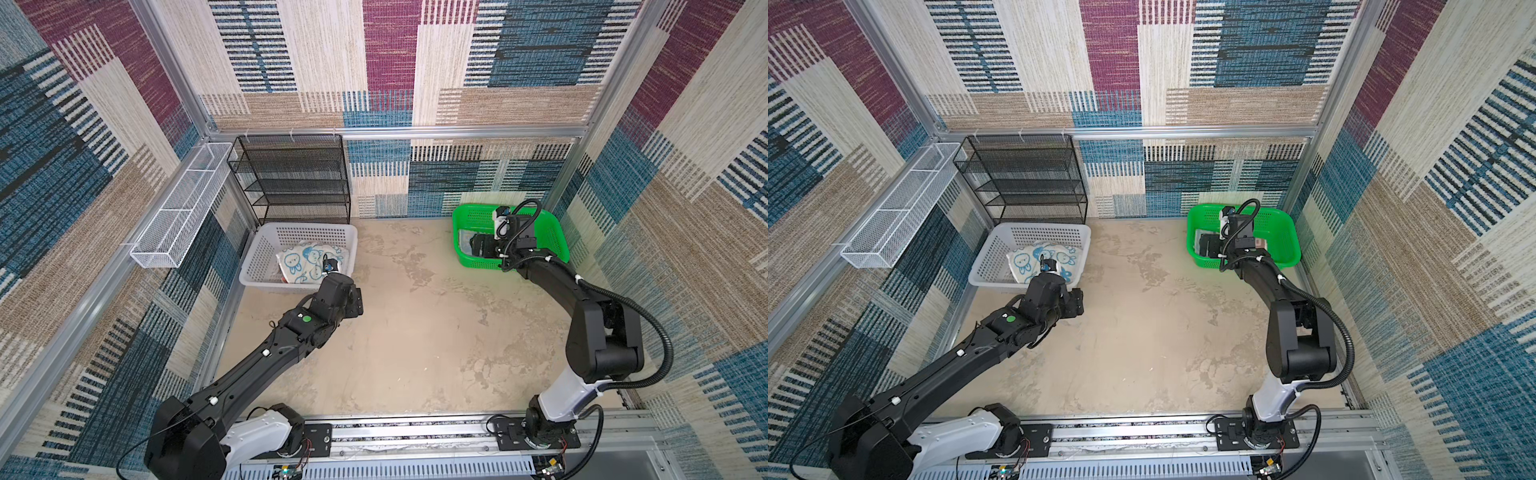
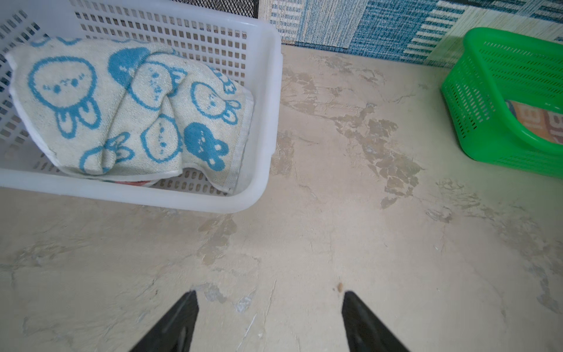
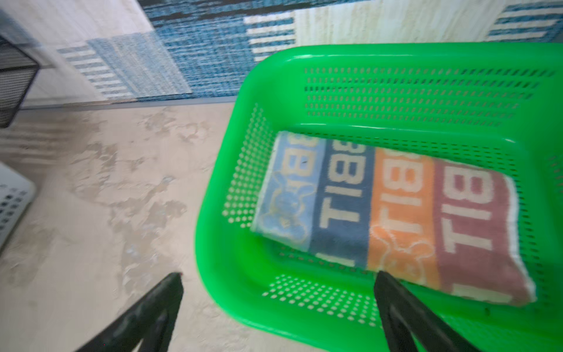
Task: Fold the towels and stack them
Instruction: 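Grasp the bunny towel in the white basket with the left gripper while the right withdraws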
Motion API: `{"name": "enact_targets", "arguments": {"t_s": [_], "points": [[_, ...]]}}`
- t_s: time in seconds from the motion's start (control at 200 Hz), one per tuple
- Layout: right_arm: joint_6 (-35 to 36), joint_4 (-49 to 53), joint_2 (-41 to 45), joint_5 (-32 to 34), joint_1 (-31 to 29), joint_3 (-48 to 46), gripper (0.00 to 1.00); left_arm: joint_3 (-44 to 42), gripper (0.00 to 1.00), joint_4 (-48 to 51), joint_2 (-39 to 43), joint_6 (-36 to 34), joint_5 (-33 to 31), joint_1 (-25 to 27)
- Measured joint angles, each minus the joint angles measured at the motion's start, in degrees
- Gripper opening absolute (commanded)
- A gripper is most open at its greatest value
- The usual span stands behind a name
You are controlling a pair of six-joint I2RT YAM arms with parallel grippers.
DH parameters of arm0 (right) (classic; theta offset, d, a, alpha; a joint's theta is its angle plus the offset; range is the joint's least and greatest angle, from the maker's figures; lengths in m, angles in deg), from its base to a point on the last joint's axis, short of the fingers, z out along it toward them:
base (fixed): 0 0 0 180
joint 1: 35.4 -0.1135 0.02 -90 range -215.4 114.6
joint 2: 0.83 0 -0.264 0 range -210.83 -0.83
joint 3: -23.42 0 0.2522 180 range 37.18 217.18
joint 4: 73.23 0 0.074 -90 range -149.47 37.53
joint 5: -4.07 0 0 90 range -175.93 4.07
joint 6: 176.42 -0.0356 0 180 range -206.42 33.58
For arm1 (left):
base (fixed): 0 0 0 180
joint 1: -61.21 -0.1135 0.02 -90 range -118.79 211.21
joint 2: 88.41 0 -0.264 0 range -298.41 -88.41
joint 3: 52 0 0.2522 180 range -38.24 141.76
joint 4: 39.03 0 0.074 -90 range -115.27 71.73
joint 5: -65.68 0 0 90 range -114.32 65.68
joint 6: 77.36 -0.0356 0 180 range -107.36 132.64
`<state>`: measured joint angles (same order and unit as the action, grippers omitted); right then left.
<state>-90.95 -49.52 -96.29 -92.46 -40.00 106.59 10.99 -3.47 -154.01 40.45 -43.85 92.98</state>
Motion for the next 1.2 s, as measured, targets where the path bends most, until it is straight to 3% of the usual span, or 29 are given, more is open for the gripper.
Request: {"name": "enact_targets", "arguments": {"t_s": [0.245, 0.346, 0.691, 0.967, 1.197], "points": [[-2.7, -2.8, 6.8, 0.0, -4.6, -8.1, 1.0, 2.0, 0.84, 2.0, -0.1, -0.8, 0.0, -3.0], [-3.6, -3.3, 8.1, -0.4, -5.1, -10.1, 1.0, 3.3, 0.94, 2.8, -0.4, -1.0, 0.0, -4.9], [-5.1, -5.6, 9.9, -0.3, -5.4, -15.3, 1.0, 12.9, 0.94, 7.2, -8.3, -1.3, 0.5, -16.4], [-5.5, -7.3, 10.3, -0.4, -5.5, -17.3, 1.0, 19.3, 0.86, 7.4, -19.2, -1.3, 2.2, -25.0], [-5.7, -7.9, 11.4, -0.6, -5.5, -18.4, 1.0, 21.6, 0.66, 5.8, -26.7, -1.5, 5.2, -29.9]]}}
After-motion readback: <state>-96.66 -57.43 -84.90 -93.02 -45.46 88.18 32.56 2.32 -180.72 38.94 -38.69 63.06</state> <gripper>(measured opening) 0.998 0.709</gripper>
